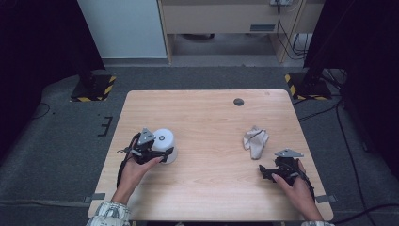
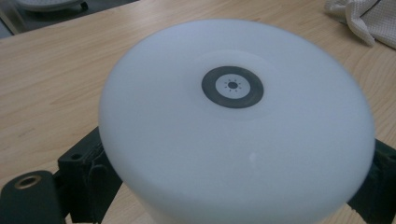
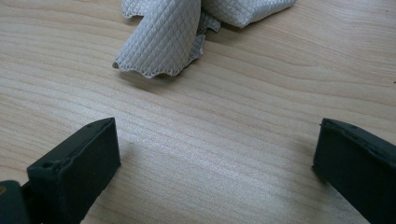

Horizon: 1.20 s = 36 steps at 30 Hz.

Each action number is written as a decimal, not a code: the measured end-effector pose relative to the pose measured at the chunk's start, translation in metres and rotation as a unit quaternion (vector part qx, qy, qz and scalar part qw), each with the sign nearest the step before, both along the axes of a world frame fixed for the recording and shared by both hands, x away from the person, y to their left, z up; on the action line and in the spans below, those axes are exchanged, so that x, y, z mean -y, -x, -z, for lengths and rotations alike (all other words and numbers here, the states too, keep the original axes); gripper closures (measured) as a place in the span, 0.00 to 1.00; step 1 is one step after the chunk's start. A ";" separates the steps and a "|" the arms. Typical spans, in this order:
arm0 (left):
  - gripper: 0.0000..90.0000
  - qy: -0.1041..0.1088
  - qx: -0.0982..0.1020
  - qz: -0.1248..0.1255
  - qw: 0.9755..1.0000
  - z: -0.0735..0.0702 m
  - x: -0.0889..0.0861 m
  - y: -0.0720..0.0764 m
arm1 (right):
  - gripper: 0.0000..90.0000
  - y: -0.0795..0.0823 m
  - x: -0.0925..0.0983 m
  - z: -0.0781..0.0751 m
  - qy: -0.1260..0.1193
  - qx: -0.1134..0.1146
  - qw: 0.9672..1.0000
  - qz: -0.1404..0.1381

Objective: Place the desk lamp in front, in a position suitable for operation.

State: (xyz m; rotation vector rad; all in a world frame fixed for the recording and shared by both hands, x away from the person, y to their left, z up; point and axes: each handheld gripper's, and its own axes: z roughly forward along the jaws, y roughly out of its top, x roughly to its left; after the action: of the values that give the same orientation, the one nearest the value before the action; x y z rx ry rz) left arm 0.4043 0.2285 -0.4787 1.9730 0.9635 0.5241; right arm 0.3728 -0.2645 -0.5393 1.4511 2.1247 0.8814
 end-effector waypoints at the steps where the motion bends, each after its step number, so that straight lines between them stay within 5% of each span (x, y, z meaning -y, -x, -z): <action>1: 0.08 0.009 0.003 0.000 1.000 -0.002 0.000 0.001 | 0.01 0.000 0.000 0.000 0.000 0.000 1.000 0.000; 5: 0.08 0.033 0.004 0.007 0.999 -0.011 0.001 0.003 | 0.01 0.000 0.000 0.000 0.000 0.000 1.000 0.000; 22: 0.08 0.022 -0.004 0.074 0.997 -0.019 0.052 0.016 | 0.01 0.000 0.000 0.000 0.001 0.000 1.000 -0.001; 36: 0.08 -0.014 -0.005 0.149 0.989 -0.016 0.110 0.035 | 0.01 0.000 0.000 0.000 0.002 0.002 1.000 -0.004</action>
State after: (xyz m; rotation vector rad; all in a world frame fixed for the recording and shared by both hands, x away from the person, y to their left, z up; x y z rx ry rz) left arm 0.3693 0.1183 -0.4623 2.0988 0.6536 0.3600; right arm 0.3730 -0.2647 -0.5394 1.4388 2.1310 0.8825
